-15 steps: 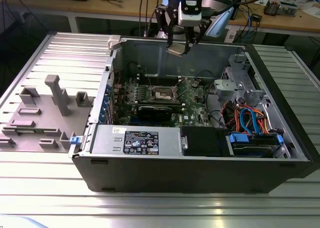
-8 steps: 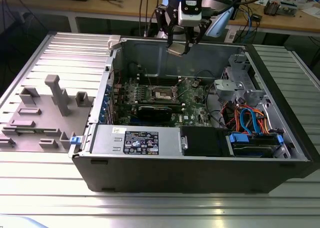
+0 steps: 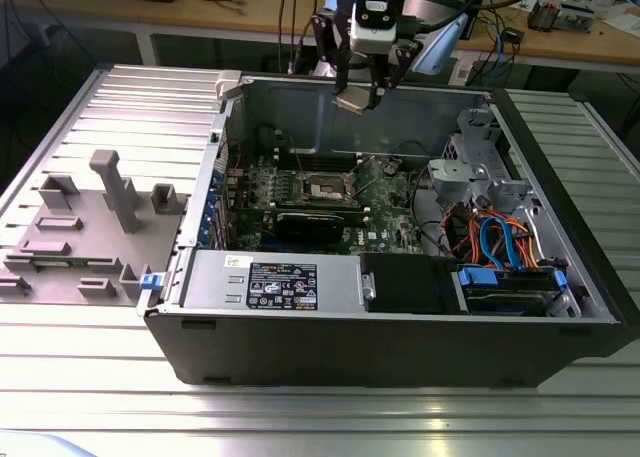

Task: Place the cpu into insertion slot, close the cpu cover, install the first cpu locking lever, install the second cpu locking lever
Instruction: 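Place the cpu into insertion slot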

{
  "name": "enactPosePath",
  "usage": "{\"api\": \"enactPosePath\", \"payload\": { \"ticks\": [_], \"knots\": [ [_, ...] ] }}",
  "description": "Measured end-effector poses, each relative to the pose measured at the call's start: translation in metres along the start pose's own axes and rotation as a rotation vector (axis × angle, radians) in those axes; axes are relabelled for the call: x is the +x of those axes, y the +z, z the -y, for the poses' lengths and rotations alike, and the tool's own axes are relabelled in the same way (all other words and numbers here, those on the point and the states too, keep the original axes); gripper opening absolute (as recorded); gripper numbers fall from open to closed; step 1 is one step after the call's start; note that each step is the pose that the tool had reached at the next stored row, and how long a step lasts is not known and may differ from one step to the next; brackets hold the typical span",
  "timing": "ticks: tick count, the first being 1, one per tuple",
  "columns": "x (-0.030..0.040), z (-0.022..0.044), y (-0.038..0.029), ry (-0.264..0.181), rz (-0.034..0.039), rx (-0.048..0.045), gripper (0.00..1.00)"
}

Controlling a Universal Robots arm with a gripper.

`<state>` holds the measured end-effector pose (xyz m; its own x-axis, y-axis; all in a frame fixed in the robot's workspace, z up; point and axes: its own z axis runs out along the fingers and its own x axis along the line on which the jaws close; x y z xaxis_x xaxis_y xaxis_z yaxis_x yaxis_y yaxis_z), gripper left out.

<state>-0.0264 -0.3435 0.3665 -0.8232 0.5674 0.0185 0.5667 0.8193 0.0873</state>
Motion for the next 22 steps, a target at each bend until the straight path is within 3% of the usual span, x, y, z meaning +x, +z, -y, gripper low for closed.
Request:
{"api": "enactPosePath", "payload": {
  "ticks": [16, 22],
  "knots": [
    [0.0, 0.0003, 0.0032, 0.276, 0.0251, -0.0039, 0.54],
    [-0.0001, 0.0004, 0.0044, 0.348, 0.0314, -0.0051, 0.54]
  ]
}}
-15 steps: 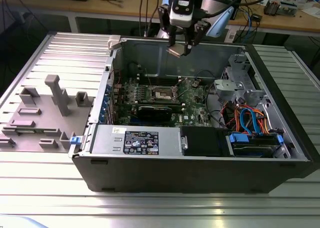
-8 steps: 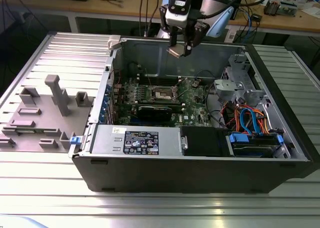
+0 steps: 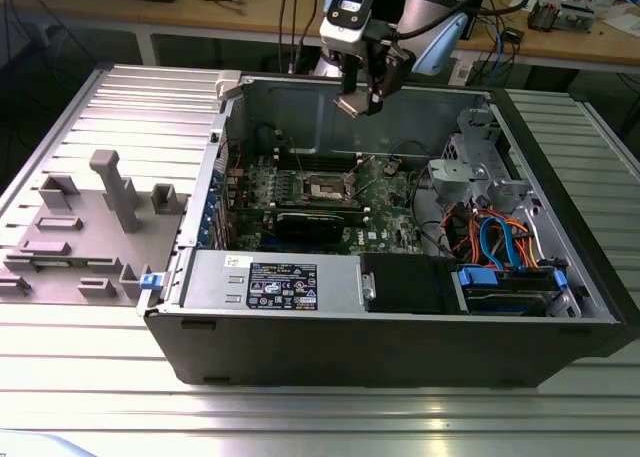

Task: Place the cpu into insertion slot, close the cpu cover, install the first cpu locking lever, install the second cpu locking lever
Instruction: 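Place the cpu into insertion slot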

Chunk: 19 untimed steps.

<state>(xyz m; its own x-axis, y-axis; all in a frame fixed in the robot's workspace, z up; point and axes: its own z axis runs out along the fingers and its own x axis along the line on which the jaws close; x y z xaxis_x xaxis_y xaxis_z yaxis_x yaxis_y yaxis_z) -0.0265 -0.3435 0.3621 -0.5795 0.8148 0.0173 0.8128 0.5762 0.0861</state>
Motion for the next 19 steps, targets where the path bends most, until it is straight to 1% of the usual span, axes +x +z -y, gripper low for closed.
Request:
{"api": "enactPosePath", "payload": {
  "ticks": [6, 9, 11, 15, 16, 18, 19],
  "knots": [
    [0.0, 0.0, 0.0001, 0.001, 0.0002, 0.0001, 0.54],
    [0.0, 0.0, 0.0002, 0.001, 0.0099, 0.0069, 0.54],
    [0.0, 0.0, 0.0007, 0.0, 0.0188, 0.0132, 0.54],
    [0.0, 0.0002, 0.0029, 0.0, 0.0228, 0.0162, 0.54],
    [0.0, 0.0004, 0.0047, -0.001, 0.0287, 0.0202, 0.54],
    [0.0001, 0.0003, 0.0059, 0.0, 0.0402, 0.0285, 0.54],
    [0.0003, 0.0003, 0.007, 0.005, 0.0499, 0.035, 0.54]
  ]
}}
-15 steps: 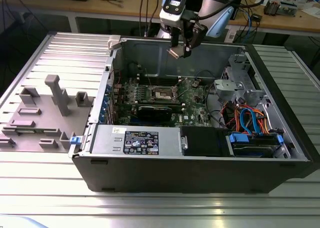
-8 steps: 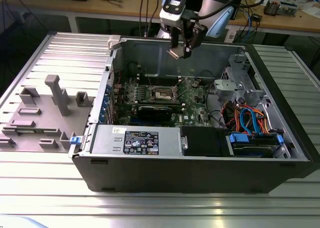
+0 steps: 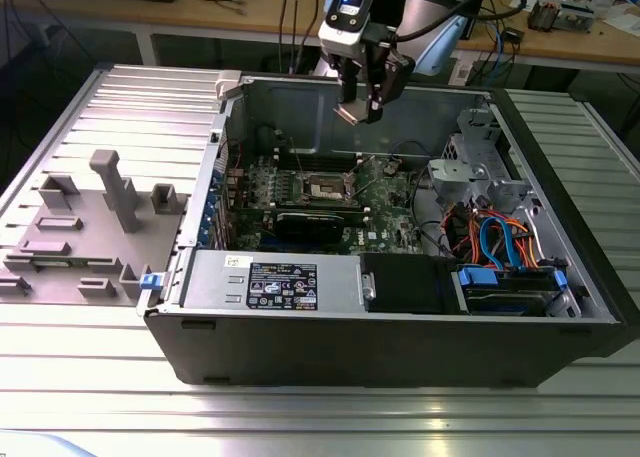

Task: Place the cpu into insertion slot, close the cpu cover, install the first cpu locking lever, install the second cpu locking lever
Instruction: 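Place the cpu into insertion slot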

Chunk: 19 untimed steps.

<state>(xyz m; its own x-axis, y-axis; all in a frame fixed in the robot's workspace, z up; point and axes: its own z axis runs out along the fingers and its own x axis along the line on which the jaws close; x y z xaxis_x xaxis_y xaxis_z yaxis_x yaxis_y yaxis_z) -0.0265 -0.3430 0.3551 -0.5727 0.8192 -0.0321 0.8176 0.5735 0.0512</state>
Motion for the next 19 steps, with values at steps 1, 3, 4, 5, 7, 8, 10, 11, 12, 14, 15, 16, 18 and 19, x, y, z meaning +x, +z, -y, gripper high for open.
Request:
{"api": "enactPosePath", "payload": {
  "ticks": [1, 3, 4, 5, 7, 8, 10, 11, 12, 14, 15, 16, 18, 19],
  "knots": [
    [0.0002, -0.0001, 0.0007, 0.006, 0.0018, 0.0012, 0.54],
    [0.0005, -0.0002, 0.0015, 0.023, 0.0028, 0.002, 0.54],
    [0.0005, -0.0002, 0.0018, 0.032, 0.0033, 0.0023, 0.54],
    [0.0007, -0.0003, 0.0023, 0.043, 0.0038, 0.0027, 0.54],
    [0.001, -0.0004, 0.0031, 0.06, 0.0046, 0.0032, 0.54],
    [0.0011, -0.0005, 0.0035, 0.067, 0.0051, 0.0035, 0.54],
    [0.0013, -0.0006, 0.0048, 0.091, 0.0065, 0.0045, 0.54],
    [0.0013, -0.0006, 0.0051, 0.1, 0.0072, 0.0049, 0.54],
    [0.0014, -0.0005, 0.0058, 0.115, 0.008, 0.0055, 0.54],
    [0.0015, -0.0005, 0.007, 0.143, 0.0093, 0.0063, 0.54],
    [0.0015, -0.0005, 0.0073, 0.151, 0.0099, 0.0066, 0.54],
    [0.0016, -0.0005, 0.0078, 0.167, 0.0105, 0.0073, 0.54],
    [0.0017, -0.0004, 0.0085, 0.192, 0.0106, 0.0103, 0.54],
    [0.0016, -0.0005, 0.0092, 0.216, 0.0105, 0.013, 0.54]
  ]
}}
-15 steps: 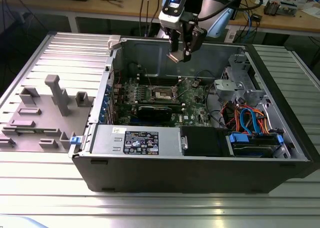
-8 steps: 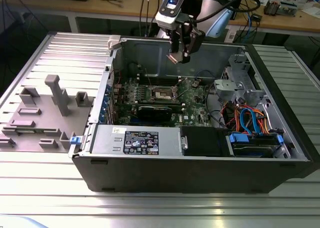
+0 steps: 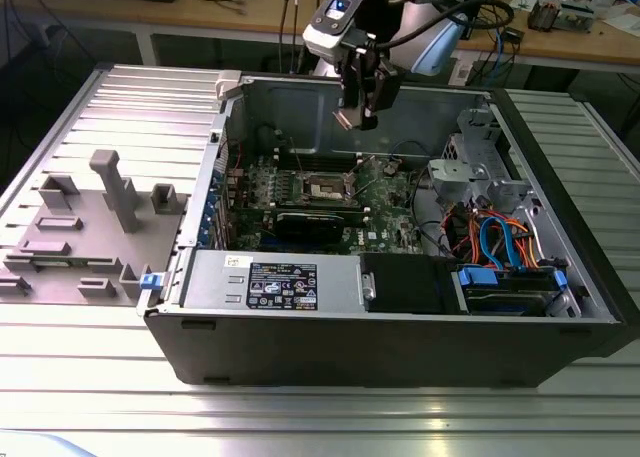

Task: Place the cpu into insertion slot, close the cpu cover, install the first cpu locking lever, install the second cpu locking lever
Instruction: 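Place the cpu into insertion slot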

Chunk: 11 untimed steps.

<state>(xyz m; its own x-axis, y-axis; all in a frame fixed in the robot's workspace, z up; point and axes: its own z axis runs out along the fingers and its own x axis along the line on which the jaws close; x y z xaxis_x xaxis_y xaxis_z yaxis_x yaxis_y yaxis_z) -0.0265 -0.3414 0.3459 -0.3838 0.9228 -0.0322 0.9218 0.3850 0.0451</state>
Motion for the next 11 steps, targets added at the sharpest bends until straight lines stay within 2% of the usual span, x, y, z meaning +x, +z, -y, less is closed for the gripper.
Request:
{"api": "enactPosePath", "payload": {
  "ticks": [5, 11],
  "knots": [
    [0.0005, 0.0, 0.0025, 0.053, -0.0015, 0.0117, 0.54],
    [0.0009, 0.0001, 0.008, 0.128, 0.0005, 0.0164, 0.54]
  ]
}}
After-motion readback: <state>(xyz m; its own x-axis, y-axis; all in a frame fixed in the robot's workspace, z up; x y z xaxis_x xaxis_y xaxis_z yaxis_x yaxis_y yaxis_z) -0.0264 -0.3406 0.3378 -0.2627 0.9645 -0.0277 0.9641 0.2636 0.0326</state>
